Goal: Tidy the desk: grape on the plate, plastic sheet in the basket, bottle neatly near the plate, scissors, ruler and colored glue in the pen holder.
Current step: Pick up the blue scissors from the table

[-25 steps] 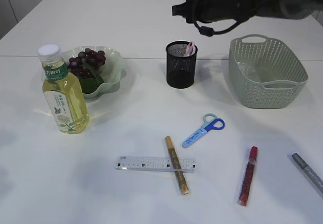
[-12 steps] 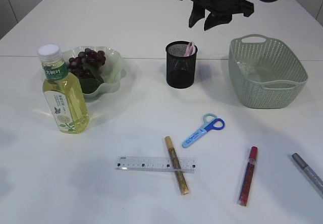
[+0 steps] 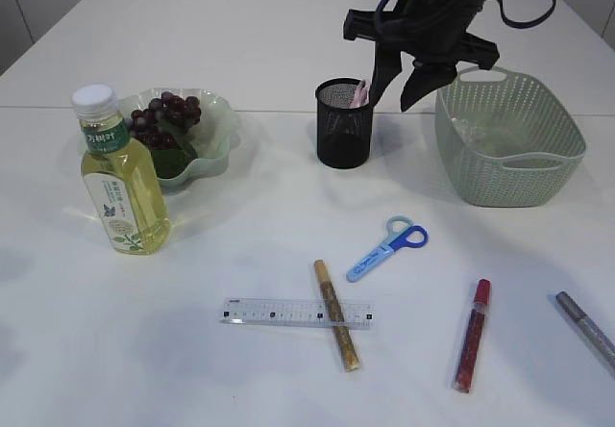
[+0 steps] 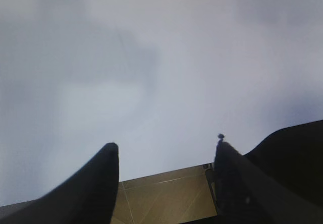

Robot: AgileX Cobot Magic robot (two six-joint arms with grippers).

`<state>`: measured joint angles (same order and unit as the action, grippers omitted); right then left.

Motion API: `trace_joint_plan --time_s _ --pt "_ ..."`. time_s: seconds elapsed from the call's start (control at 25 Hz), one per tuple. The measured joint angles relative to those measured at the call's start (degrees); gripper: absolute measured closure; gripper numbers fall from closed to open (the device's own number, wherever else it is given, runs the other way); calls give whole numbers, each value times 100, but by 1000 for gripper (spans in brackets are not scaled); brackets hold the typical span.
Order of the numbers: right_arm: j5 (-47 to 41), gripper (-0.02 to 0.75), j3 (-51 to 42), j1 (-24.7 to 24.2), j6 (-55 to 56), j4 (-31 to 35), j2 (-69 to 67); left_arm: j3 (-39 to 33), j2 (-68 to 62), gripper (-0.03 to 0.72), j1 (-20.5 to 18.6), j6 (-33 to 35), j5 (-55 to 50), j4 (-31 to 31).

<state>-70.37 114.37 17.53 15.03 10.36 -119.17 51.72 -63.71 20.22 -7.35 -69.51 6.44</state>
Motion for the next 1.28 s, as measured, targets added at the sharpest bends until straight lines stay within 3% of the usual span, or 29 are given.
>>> trace_joint_plan --time_s 0.24,0.44,0.88,1.28 --pt "-37 414 0 0 81 0 0 0 0 253 0 0 -13 -100" --pt "-46 414 -93 68 947 -75 12 0 0 253 0 0 -37 -136" --pt "-46 414 -1275 613 1857 -348 84 0 0 253 0 0 -57 -146" --pt "-24 414 -1582 613 2624 -1255 286 0 0 253 0 0 -57 -146"
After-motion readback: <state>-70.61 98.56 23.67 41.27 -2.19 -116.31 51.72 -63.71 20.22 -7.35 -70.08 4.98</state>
